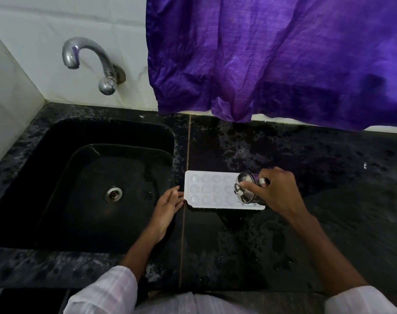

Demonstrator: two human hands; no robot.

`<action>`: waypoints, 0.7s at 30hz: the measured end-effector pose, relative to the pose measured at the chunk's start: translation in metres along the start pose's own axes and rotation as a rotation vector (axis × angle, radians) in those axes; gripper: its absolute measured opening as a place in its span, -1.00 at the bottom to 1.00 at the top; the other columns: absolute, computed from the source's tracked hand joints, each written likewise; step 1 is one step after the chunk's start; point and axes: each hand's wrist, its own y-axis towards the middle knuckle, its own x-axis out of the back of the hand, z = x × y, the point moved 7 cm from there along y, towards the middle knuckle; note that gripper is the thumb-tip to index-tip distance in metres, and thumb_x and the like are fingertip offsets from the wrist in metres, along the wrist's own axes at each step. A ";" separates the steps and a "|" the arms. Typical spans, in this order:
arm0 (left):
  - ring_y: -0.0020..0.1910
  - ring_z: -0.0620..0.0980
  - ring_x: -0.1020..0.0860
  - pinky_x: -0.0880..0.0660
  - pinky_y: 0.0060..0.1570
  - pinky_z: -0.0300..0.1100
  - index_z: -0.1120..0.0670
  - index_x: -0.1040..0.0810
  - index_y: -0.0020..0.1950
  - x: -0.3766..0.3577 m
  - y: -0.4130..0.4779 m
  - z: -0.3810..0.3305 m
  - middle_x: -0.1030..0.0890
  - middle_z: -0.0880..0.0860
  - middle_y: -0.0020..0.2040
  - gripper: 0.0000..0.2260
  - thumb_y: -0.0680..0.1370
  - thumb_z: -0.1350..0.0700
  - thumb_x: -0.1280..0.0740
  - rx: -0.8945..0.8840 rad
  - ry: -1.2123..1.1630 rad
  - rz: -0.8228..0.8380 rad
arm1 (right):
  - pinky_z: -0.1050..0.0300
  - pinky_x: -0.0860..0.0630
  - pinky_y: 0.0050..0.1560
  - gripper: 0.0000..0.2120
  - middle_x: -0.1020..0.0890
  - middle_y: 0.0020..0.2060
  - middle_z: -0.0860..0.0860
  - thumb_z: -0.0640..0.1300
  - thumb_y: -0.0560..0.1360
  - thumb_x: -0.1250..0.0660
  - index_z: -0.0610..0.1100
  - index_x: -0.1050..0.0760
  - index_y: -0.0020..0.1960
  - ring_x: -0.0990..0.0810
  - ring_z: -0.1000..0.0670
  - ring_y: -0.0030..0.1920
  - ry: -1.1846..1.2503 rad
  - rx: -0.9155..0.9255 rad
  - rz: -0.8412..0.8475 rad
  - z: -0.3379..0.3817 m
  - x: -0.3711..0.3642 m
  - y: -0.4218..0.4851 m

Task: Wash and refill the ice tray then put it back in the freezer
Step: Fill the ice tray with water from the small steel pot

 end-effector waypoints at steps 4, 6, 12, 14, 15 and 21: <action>0.19 -0.08 -0.58 -0.50 0.15 -0.28 0.17 -0.39 0.44 0.001 0.000 0.000 -0.60 0.11 0.21 -0.65 0.70 0.06 -0.10 -0.002 0.003 -0.001 | 0.26 -0.16 -0.41 -0.43 -0.29 -0.57 0.10 0.10 0.28 -0.57 -0.02 -0.16 -0.46 -0.27 0.08 -0.46 -0.019 -0.015 -0.007 -0.007 0.005 -0.005; 0.18 -0.08 -0.58 -0.51 0.13 -0.29 0.17 -0.39 0.44 0.000 0.000 -0.001 -0.60 0.12 0.22 -0.65 0.70 0.07 -0.10 -0.002 0.003 -0.003 | 0.23 -0.18 -0.43 -0.43 -0.30 -0.57 0.09 0.11 0.28 -0.57 -0.06 -0.19 -0.46 -0.26 0.11 -0.46 -0.035 -0.036 -0.004 -0.012 0.006 -0.007; 0.20 -0.06 -0.58 -0.48 0.19 -0.25 0.17 -0.39 0.44 0.000 -0.001 -0.002 -0.60 0.09 0.19 -0.65 0.70 0.07 -0.10 -0.008 0.006 -0.001 | 0.15 -0.25 -0.45 -0.43 -0.28 -0.58 0.11 0.13 0.28 -0.56 -0.07 -0.19 -0.47 -0.26 0.11 -0.46 -0.053 -0.072 -0.018 -0.021 0.015 -0.013; 0.21 -0.06 -0.57 -0.48 0.20 -0.24 0.17 -0.39 0.44 0.000 -0.001 -0.001 -0.60 0.09 0.19 -0.65 0.70 0.06 -0.10 -0.008 0.009 -0.002 | 0.12 -0.28 -0.45 -0.43 -0.29 -0.58 0.10 0.14 0.28 -0.56 -0.07 -0.19 -0.47 -0.27 0.09 -0.46 -0.060 -0.087 -0.017 -0.024 0.017 -0.014; 0.21 -0.05 -0.57 -0.48 0.19 -0.25 0.17 -0.40 0.44 0.000 0.000 -0.001 -0.60 0.10 0.19 -0.65 0.70 0.06 -0.11 -0.008 0.008 -0.004 | 0.12 -0.28 -0.44 -0.43 -0.29 -0.58 0.11 0.14 0.29 -0.56 -0.07 -0.19 -0.47 -0.27 0.09 -0.46 -0.064 -0.090 -0.018 -0.026 0.019 -0.014; 0.22 -0.04 -0.57 -0.47 0.20 -0.25 0.16 -0.40 0.43 0.000 0.000 0.000 -0.60 0.11 0.21 -0.66 0.70 0.08 -0.10 -0.007 0.003 0.000 | 0.15 -0.25 -0.46 -0.43 -0.28 -0.59 0.12 0.14 0.30 -0.55 -0.08 -0.20 -0.47 -0.26 0.09 -0.48 -0.110 -0.096 -0.033 -0.040 0.025 -0.018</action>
